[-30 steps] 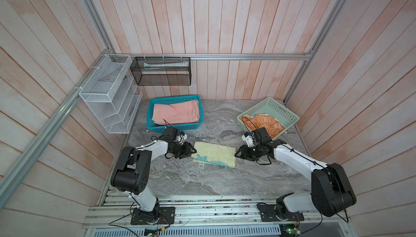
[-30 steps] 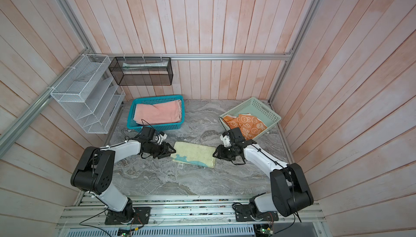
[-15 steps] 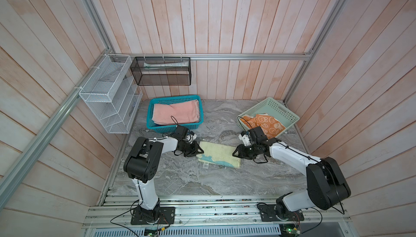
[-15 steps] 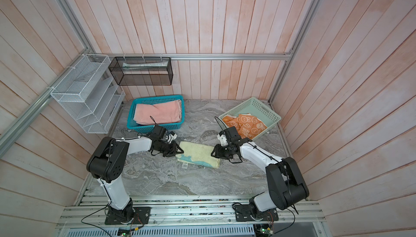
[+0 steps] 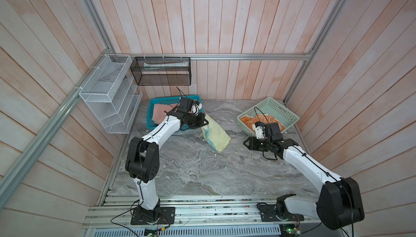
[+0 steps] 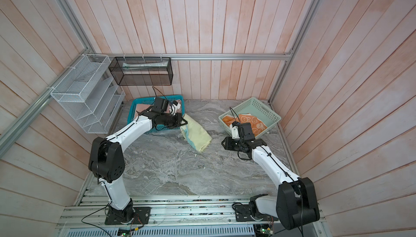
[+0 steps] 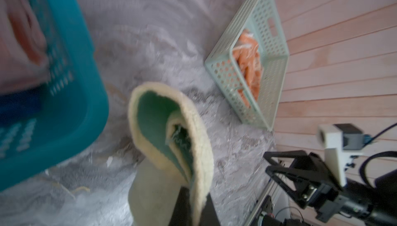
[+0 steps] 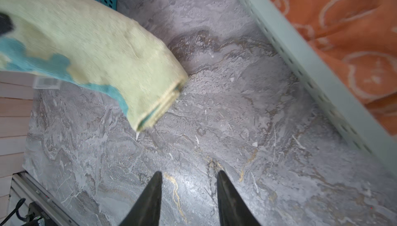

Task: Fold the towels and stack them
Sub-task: 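Lower the yellow-and-teal towel onto the pink towel and open the left gripper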

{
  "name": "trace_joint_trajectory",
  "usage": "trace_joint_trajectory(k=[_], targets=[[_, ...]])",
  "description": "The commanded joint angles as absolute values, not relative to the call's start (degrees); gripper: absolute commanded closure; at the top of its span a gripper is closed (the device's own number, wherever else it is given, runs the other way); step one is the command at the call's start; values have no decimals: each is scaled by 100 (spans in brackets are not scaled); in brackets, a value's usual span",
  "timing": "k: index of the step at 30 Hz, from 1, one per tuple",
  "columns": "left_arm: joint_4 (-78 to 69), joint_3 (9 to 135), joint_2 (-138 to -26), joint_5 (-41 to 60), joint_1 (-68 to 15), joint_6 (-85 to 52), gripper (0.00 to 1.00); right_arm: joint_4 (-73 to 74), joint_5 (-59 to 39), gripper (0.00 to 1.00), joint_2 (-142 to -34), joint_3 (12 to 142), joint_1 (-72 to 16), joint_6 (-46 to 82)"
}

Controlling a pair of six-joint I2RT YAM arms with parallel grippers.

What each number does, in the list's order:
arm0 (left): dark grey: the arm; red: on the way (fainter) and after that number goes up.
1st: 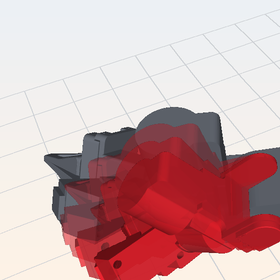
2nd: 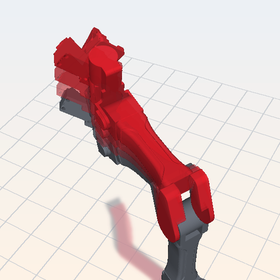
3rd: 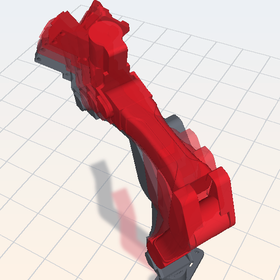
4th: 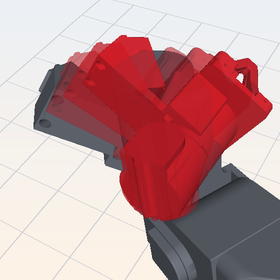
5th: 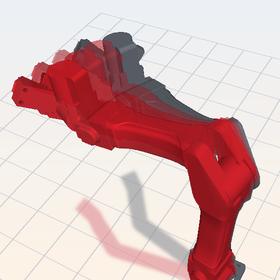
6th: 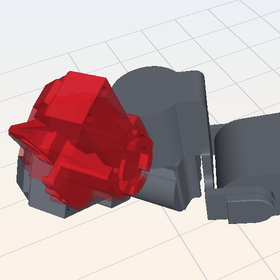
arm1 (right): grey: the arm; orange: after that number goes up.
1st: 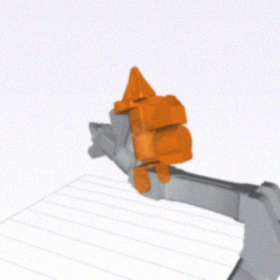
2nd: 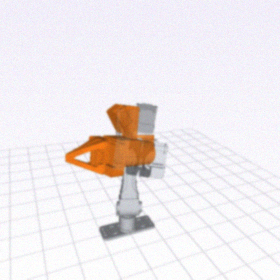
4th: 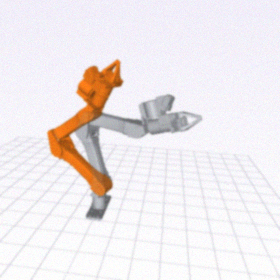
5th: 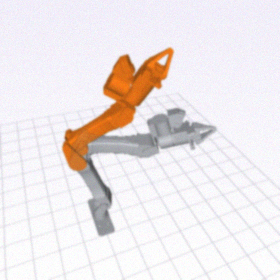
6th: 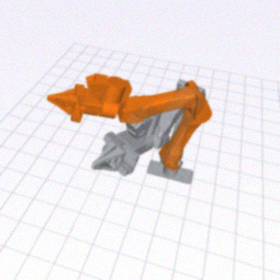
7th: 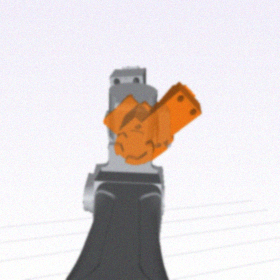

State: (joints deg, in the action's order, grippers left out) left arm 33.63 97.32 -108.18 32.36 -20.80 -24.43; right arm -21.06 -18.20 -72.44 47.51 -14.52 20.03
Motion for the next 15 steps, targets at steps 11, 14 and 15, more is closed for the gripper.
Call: trace_joint_trajectory(k=[11,14,15], targets=[[4912,11986,-11981,3498,-604,-1264,100,-2256,-1442,57,-7593,5389,-986,1558],[4770,11815,-12183,3481,-208,-1184,100,-2309,-1449,57,-7826,5567,-951,1556],[4650,11709,-12238,3503,-103,-1199,100,-2307,-1469,57,-7899,5603,-956,1572]])
